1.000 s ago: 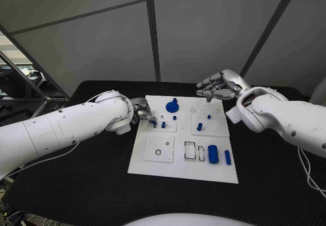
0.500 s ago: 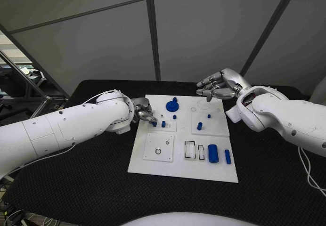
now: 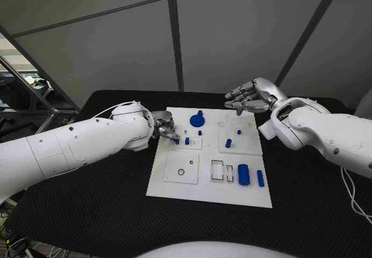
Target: Assemble the parts on the task board
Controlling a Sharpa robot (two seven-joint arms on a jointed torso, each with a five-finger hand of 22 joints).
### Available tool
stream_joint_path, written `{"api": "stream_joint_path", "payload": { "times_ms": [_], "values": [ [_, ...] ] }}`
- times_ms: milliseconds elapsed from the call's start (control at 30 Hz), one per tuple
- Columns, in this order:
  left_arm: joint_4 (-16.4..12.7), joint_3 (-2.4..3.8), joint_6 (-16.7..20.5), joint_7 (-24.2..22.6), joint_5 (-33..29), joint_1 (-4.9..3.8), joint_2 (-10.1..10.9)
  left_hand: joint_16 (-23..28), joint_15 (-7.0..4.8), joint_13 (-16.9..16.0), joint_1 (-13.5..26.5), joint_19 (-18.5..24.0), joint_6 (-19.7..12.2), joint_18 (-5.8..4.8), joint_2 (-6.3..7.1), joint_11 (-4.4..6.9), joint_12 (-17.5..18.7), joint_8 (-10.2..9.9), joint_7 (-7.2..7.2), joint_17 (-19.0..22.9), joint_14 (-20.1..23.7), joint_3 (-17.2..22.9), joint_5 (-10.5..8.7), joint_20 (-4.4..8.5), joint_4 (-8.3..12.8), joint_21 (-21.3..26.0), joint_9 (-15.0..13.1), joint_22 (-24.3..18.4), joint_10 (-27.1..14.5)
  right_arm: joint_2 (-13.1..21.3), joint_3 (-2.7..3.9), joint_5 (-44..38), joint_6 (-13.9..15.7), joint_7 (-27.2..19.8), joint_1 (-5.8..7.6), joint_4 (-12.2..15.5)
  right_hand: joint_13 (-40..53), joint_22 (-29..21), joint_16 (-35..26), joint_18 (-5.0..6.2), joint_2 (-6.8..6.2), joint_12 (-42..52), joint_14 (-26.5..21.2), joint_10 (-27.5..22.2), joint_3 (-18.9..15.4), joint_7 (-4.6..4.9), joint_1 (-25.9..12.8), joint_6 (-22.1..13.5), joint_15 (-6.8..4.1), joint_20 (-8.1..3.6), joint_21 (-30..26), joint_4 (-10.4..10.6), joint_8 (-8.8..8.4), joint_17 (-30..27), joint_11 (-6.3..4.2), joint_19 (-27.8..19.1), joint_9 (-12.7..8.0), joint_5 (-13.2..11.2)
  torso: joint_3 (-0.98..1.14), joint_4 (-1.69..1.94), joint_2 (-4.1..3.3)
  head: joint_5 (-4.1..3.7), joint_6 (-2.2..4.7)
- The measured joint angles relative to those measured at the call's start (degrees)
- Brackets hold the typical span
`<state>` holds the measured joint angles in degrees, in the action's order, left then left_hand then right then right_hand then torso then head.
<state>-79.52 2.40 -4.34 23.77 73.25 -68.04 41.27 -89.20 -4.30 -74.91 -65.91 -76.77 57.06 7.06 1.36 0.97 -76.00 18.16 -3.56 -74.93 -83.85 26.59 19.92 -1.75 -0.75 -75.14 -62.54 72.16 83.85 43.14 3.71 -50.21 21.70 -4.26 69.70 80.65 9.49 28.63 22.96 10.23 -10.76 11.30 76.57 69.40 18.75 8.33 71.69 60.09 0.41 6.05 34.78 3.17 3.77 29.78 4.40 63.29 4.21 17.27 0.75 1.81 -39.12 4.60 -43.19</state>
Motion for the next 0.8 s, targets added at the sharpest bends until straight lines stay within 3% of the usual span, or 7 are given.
{"api": "stream_joint_path", "payload": {
  "times_ms": [800],
  "values": [
    [-0.1, 0.03, -2.1, -0.5, 1.5, 0.01, -0.1, 0.0, 0.02, 0.0, -0.5, 0.0, 0.3, -0.01, 0.15, 0.03, 0.4, -0.4, -0.10, 0.0, 0.0, 0.1, -0.30, 0.00, 0.1, 0.0, 0.3, 0.0, 0.0, 0.0, 0.00, 0.0, -0.1, 0.0, -0.01, 0.0, 0.0, 0.0, 0.0, 0.00, 0.23, 0.0, 0.0, 0.0, 0.0, 0.00, -0.2, 0.0, 0.00, 0.00, 0.0, 0.0, 0.00, 0.0, 0.00, 0.0, 0.0, 0.0, -0.01, -0.03, 0.00, -0.16, -0.14]
  ]
}}
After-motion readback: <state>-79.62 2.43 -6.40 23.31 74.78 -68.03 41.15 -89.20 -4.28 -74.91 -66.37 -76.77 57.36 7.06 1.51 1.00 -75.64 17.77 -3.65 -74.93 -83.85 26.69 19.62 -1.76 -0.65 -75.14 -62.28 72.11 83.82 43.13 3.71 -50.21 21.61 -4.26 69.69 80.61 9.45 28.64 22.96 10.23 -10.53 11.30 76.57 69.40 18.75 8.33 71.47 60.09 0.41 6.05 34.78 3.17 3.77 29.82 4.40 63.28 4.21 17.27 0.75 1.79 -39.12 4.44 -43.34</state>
